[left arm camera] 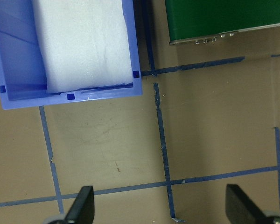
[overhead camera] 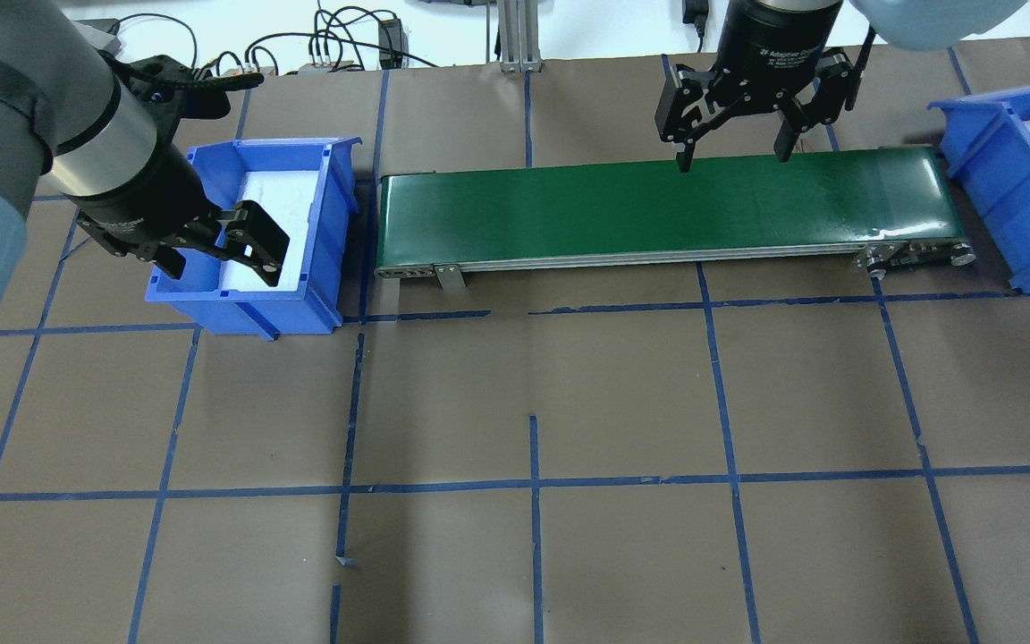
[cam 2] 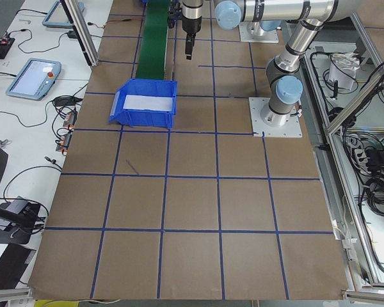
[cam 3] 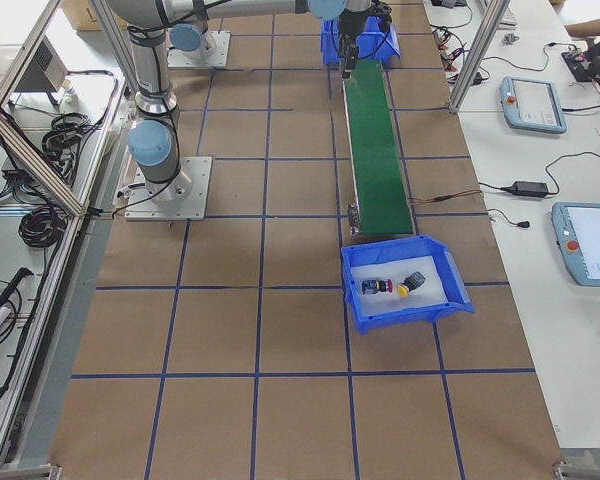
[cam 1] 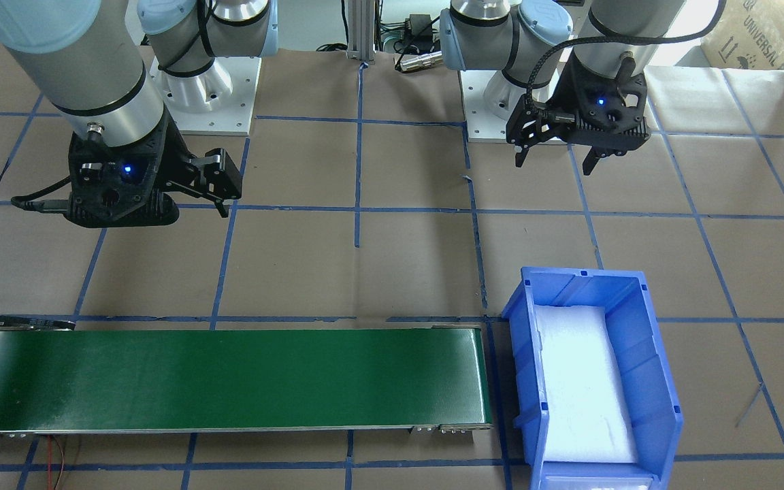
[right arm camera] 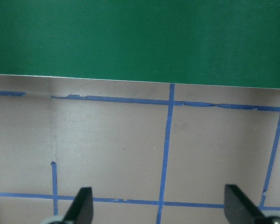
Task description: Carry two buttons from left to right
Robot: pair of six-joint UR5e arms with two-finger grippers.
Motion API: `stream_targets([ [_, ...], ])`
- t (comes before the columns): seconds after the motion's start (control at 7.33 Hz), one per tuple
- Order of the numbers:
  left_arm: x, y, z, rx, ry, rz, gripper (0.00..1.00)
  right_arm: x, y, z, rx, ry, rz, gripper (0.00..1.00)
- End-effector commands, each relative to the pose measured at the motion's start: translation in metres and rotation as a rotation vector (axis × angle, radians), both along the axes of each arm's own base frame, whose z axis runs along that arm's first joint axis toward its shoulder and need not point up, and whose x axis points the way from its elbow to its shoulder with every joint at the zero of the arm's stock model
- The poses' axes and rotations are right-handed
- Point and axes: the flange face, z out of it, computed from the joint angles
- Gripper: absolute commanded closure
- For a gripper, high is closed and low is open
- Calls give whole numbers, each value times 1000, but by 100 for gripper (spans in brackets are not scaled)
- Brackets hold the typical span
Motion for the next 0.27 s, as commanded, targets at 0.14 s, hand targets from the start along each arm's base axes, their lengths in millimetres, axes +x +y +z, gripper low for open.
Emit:
stream_targets([
  [0.14, 0, -2, -3, 6, 10, 6, 0, 0, 0, -1, -1, -1, 0, 2],
])
